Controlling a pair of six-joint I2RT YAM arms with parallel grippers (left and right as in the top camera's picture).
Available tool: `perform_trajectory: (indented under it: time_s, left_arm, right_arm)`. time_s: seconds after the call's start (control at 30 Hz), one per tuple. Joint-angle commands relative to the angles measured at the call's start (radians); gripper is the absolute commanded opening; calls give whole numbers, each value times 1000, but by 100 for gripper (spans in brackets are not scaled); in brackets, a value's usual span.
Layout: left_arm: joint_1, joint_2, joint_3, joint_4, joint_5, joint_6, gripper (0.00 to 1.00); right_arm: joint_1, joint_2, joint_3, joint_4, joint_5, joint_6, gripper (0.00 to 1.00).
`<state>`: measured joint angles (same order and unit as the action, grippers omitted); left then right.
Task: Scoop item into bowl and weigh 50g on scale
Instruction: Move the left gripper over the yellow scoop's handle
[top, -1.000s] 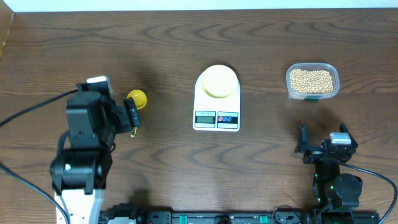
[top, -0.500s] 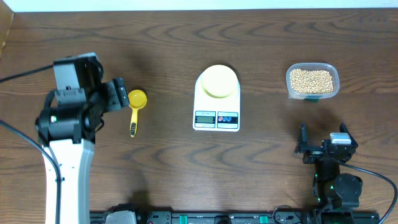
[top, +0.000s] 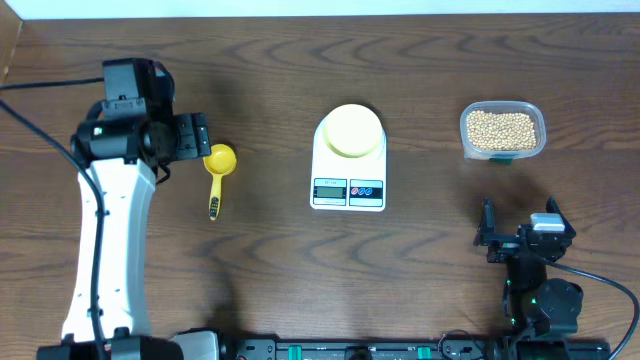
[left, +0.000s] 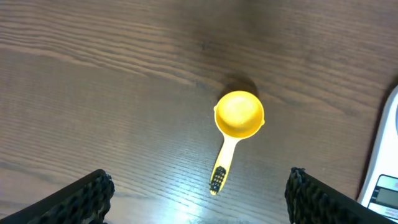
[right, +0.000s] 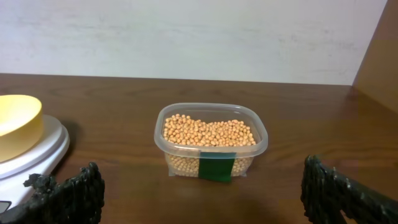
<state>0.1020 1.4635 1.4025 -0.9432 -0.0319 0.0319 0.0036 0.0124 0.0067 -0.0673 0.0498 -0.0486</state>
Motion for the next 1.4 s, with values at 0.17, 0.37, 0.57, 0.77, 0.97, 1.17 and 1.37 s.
perform_trajectory:
  time_s: [0.17, 0.37, 0.57, 0.77, 0.97, 1.17, 1.37]
  left_arm:
    - [5, 12, 34, -31, -2, 21, 91]
    - [5, 12, 34, -51, -2, 20, 91]
    - [5, 13, 34, -51, -2, 17, 91]
    - [13, 33, 34, -50, -1, 20, 91]
    - [42, 61, 34, -31, 2, 21, 91]
    - [88, 67, 34, -10, 105, 60, 91]
    - [122, 100, 34, -12, 103, 77, 91]
  right_arm:
    - [10, -6, -1, -3, 11, -12, 99]
    - [10, -6, -1, -3, 11, -12, 99]
    - [10, -6, -1, -3, 11, -12, 99]
    - [10, -6, -1, -3, 11, -12, 99]
    - [10, -6, -1, -3, 11, -12, 99]
    - [10, -6, -1, -3, 11, -12, 99]
    - [10, -6, -1, -3, 11, -12, 99]
